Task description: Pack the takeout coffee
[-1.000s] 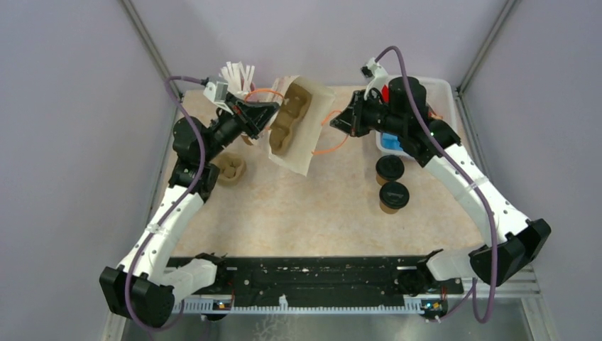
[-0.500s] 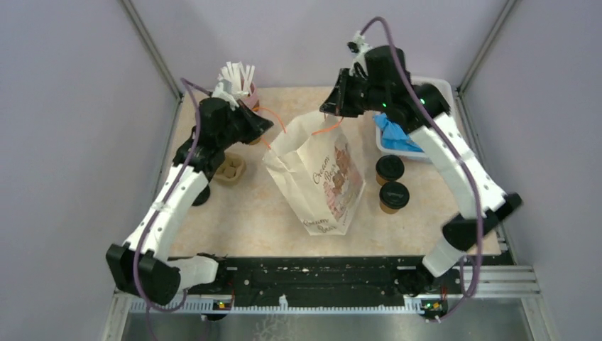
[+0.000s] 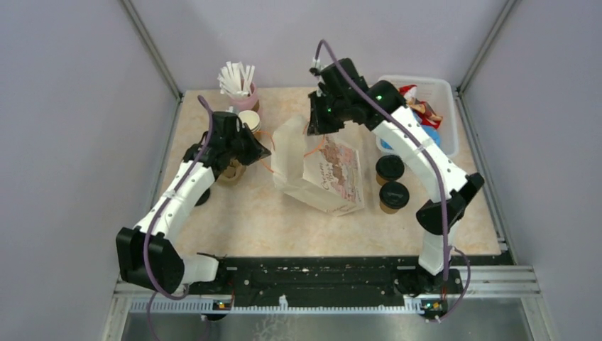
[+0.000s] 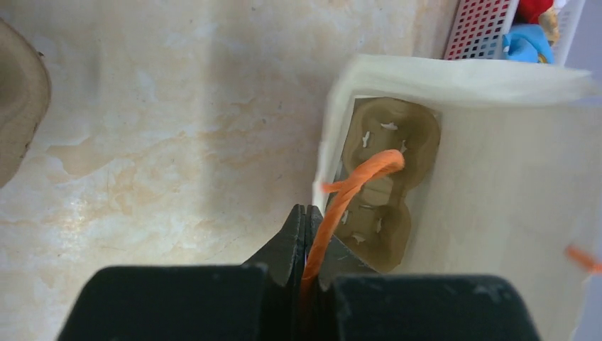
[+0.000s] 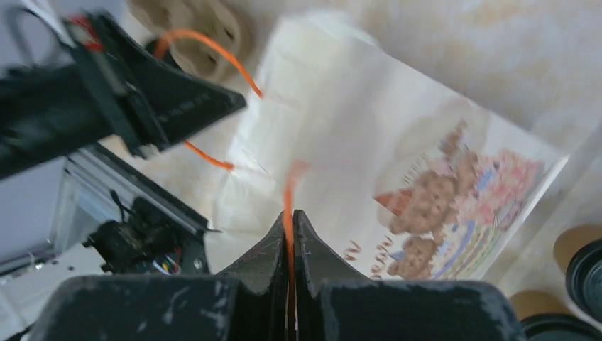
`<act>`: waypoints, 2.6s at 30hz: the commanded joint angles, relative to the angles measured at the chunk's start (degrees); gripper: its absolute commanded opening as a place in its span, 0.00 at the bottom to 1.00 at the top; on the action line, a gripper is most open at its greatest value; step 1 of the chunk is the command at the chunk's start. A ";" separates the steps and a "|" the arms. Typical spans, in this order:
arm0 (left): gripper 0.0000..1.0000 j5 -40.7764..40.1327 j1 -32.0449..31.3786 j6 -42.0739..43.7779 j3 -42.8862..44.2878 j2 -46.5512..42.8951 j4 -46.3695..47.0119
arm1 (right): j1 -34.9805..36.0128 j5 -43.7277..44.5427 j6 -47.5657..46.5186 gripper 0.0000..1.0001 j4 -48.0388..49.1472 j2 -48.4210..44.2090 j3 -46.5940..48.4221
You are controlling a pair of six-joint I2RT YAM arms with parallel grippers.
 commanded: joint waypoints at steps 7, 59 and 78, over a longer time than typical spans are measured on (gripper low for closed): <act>0.00 5.98 0.13 9.52 -3.71 -16.24 31.36 | -5.16 -2.24 -3.42 0.00 18.19 -18.30 -9.72; 0.47 4.30 -1.08 21.23 26.55 11.14 -1.16 | -7.12 10.18 4.00 0.05 21.51 -25.19 -30.23; 0.94 1.86 -5.08 21.84 27.87 5.64 -13.38 | -5.79 3.24 1.00 0.85 2.43 -10.24 -7.80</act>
